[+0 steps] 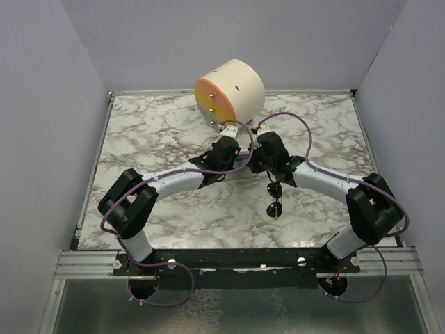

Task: Organize the sunglasses
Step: Place the glasses cleaning cloth in the sunglasses case.

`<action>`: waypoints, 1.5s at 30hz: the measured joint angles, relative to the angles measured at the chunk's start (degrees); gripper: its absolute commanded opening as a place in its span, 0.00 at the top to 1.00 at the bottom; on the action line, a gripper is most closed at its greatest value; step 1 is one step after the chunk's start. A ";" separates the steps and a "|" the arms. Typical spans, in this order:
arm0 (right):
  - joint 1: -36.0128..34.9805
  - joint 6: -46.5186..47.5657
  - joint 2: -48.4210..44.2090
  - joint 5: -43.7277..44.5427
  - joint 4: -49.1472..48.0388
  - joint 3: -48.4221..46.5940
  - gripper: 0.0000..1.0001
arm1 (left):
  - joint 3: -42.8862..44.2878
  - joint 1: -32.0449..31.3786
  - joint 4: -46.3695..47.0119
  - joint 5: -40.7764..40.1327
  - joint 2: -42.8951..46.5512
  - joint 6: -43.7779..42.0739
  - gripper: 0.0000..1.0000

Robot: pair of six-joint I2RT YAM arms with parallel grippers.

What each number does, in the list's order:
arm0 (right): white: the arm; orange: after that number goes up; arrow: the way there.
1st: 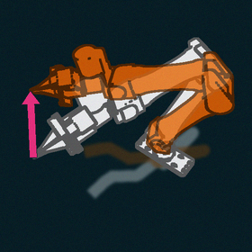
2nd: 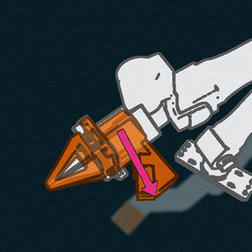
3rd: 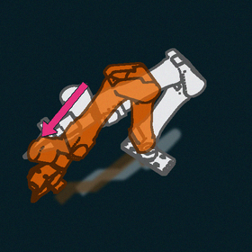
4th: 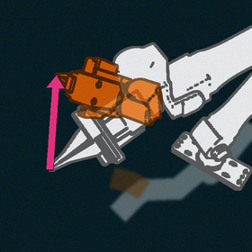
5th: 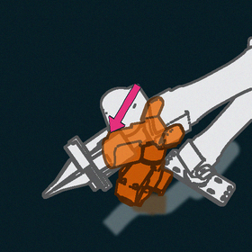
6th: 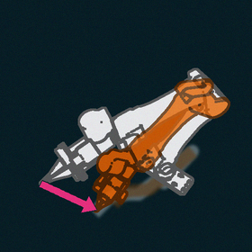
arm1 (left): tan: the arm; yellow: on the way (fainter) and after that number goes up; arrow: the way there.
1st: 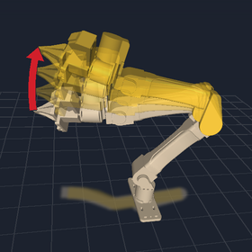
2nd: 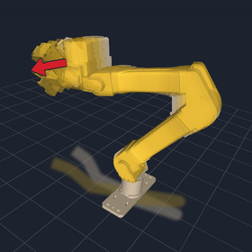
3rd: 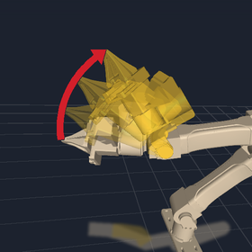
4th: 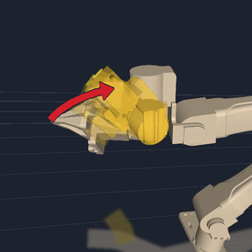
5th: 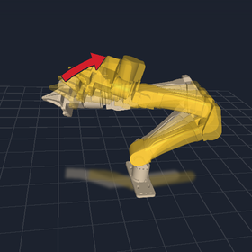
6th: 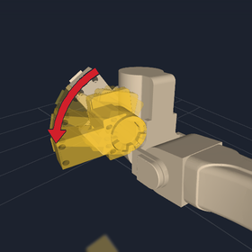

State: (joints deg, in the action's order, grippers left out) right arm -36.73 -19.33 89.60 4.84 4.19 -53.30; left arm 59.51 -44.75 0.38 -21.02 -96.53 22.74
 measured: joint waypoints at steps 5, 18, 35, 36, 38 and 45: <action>0.00 -0.02 0.09 0.00 0.11 0.00 0.99 | 0.09 0.00 -0.11 -0.04 0.00 -0.13 1.00; 0.00 0.02 5.44 0.00 -0.81 0.00 0.99 | -0.37 0.00 0.48 0.00 -3.87 0.02 1.00; 0.07 0.13 6.08 1.36 -0.74 0.00 0.99 | -1.60 0.00 -1.33 0.04 -4.57 1.75 1.00; 0.07 0.11 6.10 1.51 -0.72 0.00 0.99 | -1.60 0.00 -1.57 0.04 -4.57 1.77 1.00; 0.07 0.13 6.12 1.75 -0.68 0.00 0.99 | -1.62 0.00 -1.88 0.04 -4.57 1.79 1.00; 0.07 0.13 6.43 2.10 0.04 0.00 0.99 | -1.68 0.00 -2.29 0.07 -4.55 1.79 1.00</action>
State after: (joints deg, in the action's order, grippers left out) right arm -36.67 -19.20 96.03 6.94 4.23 -53.30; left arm 57.82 -44.75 -1.91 -20.95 -101.08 24.53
